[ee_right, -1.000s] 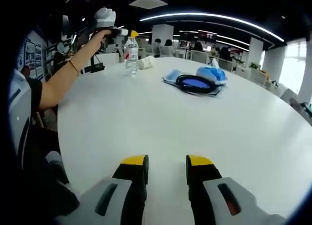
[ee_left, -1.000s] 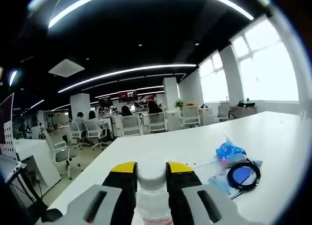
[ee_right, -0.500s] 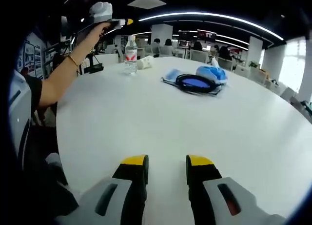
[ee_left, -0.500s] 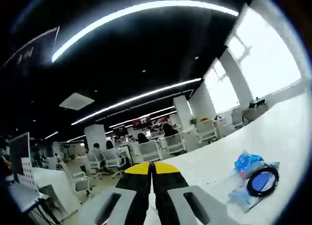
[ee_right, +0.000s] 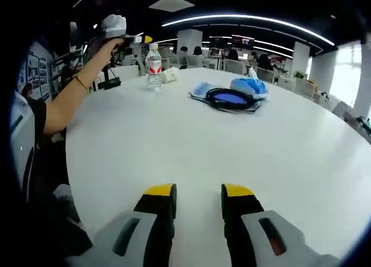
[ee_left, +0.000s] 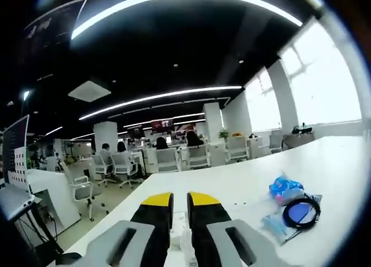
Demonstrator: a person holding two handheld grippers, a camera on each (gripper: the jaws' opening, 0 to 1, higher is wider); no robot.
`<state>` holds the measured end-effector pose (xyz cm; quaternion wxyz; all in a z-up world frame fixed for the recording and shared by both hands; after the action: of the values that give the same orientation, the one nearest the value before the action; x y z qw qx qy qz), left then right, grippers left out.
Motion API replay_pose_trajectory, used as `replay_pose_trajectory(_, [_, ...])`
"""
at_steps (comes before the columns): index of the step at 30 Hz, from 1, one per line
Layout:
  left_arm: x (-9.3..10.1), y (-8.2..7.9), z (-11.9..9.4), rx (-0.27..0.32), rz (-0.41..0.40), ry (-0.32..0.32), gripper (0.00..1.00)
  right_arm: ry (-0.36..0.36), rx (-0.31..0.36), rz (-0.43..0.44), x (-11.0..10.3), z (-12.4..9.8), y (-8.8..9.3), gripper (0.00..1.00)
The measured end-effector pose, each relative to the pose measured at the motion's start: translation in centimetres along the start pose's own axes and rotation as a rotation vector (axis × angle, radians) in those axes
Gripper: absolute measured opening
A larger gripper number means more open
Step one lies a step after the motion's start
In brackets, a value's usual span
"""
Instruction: Arrange the tabletop items into an orderly group along one side of the table until the central work area is clear of visible clutter.
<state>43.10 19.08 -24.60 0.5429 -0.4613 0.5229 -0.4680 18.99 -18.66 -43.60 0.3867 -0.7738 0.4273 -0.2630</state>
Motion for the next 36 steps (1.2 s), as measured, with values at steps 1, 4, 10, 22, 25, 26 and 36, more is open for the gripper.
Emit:
replay_pose_trajectory(1, [0.0,0.0,0.0,0.000,-0.001,-0.001,0.10,-0.007,-0.002,0.000,-0.3,0.1,0.1,0.29])
replay_pose_trajectory(4, [0.0,0.4,-0.2,-0.011,0.004,-0.007,0.11,-0.015,-0.006,0.002,-0.4,0.1,0.3,0.29])
replay_pose_trajectory(10, [0.1,0.8,-0.6,-0.014,-0.008,-0.010,0.14,-0.012,-0.001,0.007,-0.3,-0.1,0.3,0.29])
replay_pose_trajectory(22, [0.5,0.9,-1.3,-0.008,-0.039,-0.003,0.28,-0.022,-0.003,0.004,-0.6,0.0,0.4,0.29])
replay_pose_trajectory(25, [0.9,0.9,-1.6,-0.005,-0.046,-0.006,0.31,-0.026,-0.001,0.002,-0.8,-0.1,0.4,0.29])
replay_pose_trajectory(26, [1.0,0.9,-1.6,-0.006,-0.046,-0.004,0.31,-0.027,0.000,0.001,-0.8,-0.1,0.4,0.29])
replay_pose_trajectory(36, [2.2,2.4,-2.2,-0.029,-0.043,0.009,0.41,-0.030,0.007,0.000,-0.8,-0.6,0.5,0.29])
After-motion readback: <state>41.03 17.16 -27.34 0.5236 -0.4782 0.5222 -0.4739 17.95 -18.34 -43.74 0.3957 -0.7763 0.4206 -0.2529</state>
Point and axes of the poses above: the point that each gripper's makers call its tool centre point, and the gripper's own axes: z roughly forward along the fingers, x roughly to its right, y roughly out of its underside, the point moved 1 cm from there along -z, roughly backward along the fingers
